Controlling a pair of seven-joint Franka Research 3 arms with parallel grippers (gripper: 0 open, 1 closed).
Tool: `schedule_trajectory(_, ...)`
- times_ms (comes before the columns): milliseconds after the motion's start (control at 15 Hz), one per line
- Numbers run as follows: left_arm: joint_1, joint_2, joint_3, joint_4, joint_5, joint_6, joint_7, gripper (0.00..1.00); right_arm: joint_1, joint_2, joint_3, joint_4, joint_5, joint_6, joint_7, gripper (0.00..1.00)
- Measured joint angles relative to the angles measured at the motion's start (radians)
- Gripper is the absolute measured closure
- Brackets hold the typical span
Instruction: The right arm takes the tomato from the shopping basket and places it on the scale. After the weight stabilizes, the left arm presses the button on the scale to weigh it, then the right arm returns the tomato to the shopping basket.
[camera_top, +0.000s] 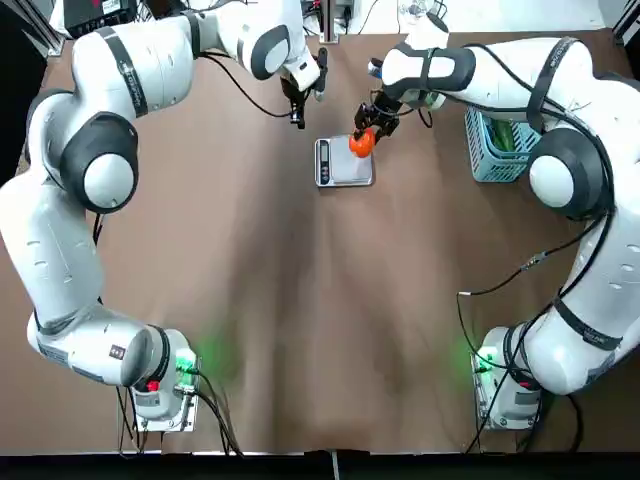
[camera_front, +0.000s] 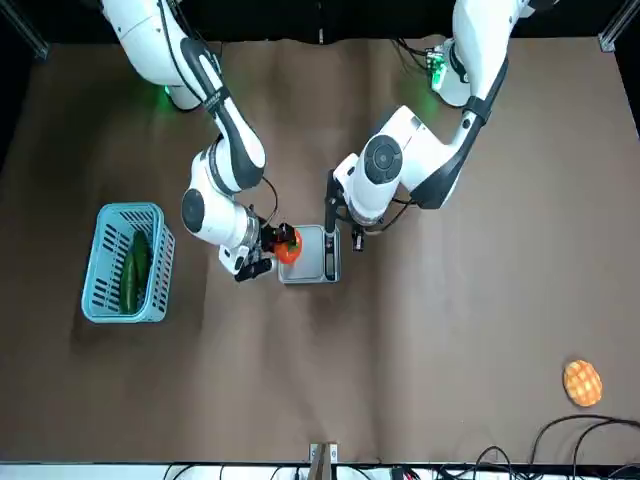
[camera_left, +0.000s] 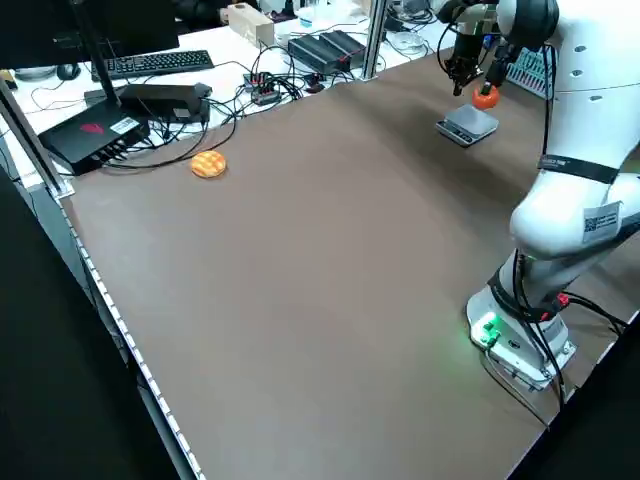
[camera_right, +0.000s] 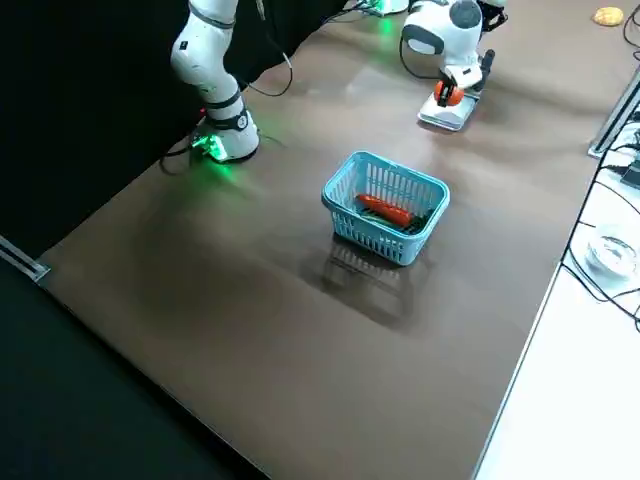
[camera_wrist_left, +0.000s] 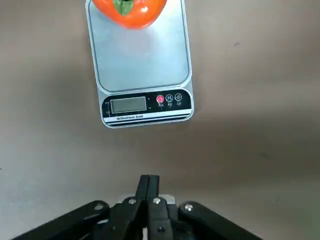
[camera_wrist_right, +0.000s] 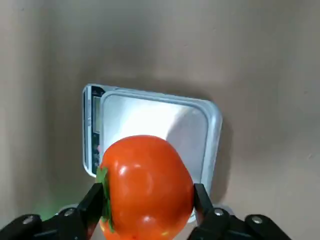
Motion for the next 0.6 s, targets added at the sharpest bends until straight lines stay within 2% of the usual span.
schedule_trajectory(600, 0.0, 0.003, 0.001, 0.002, 0.0, 0.0, 0.002, 0.99, -0.006, 0.036, 0.0, 0.0, 0.009, 0.023, -0.032, 0.23)
